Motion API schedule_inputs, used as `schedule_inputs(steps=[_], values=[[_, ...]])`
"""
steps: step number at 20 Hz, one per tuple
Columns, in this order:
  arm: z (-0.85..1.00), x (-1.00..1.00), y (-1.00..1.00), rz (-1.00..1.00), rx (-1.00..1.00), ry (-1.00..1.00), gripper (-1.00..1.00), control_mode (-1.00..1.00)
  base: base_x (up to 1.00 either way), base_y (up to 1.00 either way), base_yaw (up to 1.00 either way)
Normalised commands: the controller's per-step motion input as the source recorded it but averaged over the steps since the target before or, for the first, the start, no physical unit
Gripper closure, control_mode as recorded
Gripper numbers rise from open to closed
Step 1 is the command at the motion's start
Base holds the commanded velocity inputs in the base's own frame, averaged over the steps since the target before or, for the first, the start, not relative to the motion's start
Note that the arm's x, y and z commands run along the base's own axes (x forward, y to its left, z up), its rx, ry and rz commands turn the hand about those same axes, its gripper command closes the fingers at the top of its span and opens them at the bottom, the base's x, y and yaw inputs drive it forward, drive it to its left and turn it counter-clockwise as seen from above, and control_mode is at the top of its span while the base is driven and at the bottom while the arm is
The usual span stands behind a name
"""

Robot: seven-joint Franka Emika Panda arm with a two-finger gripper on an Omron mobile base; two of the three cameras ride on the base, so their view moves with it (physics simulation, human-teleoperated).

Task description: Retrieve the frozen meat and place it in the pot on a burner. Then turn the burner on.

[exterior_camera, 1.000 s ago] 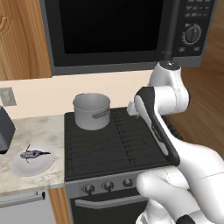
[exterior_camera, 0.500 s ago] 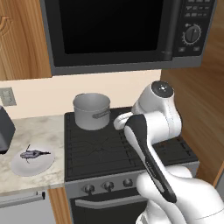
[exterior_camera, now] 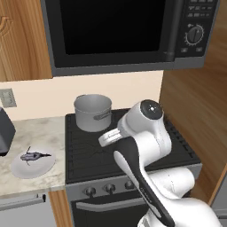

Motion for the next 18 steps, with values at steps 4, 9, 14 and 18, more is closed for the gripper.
schedule_inputs(steps=[4,9,14,18], values=[[-0.02,-0.03,0.61,0.19,0.00,0.00,-1.00,-1.00,0.00,0.00,0.00],[-0.08,0.00,0.60,0.21,0.00,0.00,-1.00,-1.00,0.00,0.00,0.00],[-0.07,0.00,0.56,0.20,0.00,0.00,-1.00,-1.00,0.00,0.00,0.00],[-0.10,0.00,0.60,0.16,-0.05,0.00,-1.00,-1.00,0.00,0.00,0.00]])
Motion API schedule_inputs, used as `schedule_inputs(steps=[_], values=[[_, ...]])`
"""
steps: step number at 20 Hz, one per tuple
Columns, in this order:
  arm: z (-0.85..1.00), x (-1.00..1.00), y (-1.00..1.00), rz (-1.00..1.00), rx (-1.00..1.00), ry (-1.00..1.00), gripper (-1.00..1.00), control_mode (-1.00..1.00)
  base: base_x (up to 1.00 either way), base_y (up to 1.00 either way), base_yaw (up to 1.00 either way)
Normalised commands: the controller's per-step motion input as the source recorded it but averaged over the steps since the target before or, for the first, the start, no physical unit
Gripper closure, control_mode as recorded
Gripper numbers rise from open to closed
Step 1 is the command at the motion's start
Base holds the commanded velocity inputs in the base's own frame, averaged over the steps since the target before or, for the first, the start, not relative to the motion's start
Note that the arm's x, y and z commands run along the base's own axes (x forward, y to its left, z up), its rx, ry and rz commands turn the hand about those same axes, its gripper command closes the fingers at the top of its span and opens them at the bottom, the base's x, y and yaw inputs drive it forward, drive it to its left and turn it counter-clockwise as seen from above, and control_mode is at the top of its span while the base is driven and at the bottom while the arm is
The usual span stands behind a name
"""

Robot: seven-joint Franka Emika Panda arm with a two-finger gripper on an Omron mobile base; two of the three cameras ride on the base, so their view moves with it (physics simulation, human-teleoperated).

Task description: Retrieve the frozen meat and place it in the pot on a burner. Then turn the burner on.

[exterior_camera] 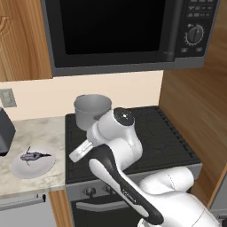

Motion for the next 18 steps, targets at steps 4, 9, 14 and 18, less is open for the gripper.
schedule_inputs(steps=[4,9,14,18], values=[[-0.12,0.00,0.57,0.13,-0.09,0.00,-1.00,-1.00,0.00,0.00,0.00],[-0.11,0.00,0.39,0.04,-0.09,0.00,-1.00,-1.00,0.00,0.00,0.00],[-0.09,0.09,0.17,0.00,-0.06,0.01,-1.00,-1.00,0.00,0.00,0.00],[-0.13,0.17,0.08,0.01,-0.04,0.01,-1.00,-1.00,0.00,0.00,0.00]])
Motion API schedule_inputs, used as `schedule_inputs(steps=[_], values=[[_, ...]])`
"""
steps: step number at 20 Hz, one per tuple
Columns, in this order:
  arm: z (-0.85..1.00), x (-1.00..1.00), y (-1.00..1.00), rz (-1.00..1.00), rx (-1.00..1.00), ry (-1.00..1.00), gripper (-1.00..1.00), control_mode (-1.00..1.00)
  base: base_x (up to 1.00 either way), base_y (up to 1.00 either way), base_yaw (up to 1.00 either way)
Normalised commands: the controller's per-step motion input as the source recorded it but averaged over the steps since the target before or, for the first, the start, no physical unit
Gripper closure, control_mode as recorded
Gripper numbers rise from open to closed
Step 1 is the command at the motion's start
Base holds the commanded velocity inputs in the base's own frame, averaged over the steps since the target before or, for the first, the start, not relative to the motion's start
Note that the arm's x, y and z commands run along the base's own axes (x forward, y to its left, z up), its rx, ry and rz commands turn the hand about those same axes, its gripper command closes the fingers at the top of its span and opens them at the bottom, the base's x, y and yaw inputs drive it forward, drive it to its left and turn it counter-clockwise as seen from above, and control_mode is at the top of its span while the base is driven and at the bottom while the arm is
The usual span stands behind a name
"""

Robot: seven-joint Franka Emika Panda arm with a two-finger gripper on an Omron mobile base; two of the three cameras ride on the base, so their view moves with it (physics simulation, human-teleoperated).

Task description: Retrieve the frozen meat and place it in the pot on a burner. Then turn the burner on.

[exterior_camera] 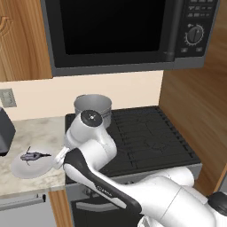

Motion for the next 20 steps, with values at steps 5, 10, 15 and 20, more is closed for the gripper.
schedule_inputs(steps=[5,10,15,20], values=[[-0.20,0.21,0.00,0.05,0.00,0.00,-1.00,-1.00,0.00,0.00,0.00],[-0.26,0.12,0.00,0.08,0.00,0.00,-1.00,-1.00,0.00,0.00,0.00],[-0.27,0.08,0.00,0.06,0.00,0.00,-1.00,-1.00,0.00,0.00,0.00],[-0.04,0.17,0.00,0.01,0.00,0.00,-1.00,-1.00,0.00,0.00,0.00]])
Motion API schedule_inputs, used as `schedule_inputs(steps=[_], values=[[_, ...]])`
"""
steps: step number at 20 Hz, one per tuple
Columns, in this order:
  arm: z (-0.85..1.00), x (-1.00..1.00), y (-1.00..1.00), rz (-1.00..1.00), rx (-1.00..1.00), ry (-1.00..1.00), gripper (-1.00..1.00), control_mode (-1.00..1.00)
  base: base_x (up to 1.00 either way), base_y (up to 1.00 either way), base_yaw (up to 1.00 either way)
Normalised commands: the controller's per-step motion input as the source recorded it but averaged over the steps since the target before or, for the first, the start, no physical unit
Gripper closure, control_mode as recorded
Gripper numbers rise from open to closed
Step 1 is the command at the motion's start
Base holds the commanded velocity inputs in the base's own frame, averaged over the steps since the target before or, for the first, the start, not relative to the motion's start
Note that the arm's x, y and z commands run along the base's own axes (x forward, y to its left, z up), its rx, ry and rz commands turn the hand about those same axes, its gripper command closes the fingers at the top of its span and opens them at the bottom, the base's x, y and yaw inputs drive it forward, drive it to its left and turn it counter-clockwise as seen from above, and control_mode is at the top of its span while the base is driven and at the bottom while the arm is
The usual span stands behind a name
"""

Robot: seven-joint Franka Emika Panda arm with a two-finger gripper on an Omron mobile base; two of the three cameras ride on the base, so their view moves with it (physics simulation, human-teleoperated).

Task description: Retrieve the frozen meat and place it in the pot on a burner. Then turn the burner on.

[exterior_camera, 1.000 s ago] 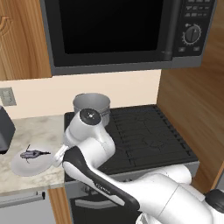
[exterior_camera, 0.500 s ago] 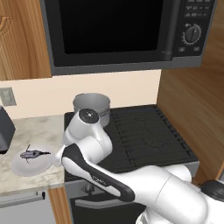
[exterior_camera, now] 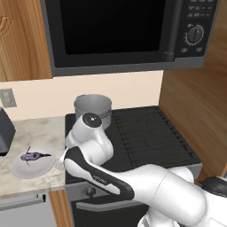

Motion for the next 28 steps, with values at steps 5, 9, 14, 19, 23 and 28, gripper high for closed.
schedule_inputs(steps=[5,9,14,19,23,28], values=[[0.00,0.20,0.00,0.00,0.00,0.01,-1.00,-1.00,0.00,0.00,0.00],[0.00,0.15,0.01,0.00,0.00,0.07,-1.00,-1.00,0.00,0.00,0.00],[0.00,0.16,0.06,0.00,0.00,0.10,-1.00,-1.00,0.00,0.00,0.00],[-0.01,0.10,0.14,0.00,-0.01,0.09,-1.00,-1.00,0.00,0.00,0.00],[-0.08,0.09,0.14,0.00,0.00,0.03,-1.00,-1.00,0.00,0.00,0.00],[-0.29,0.07,0.10,0.00,-0.02,0.00,-1.00,-1.00,0.00,0.00,0.00]])
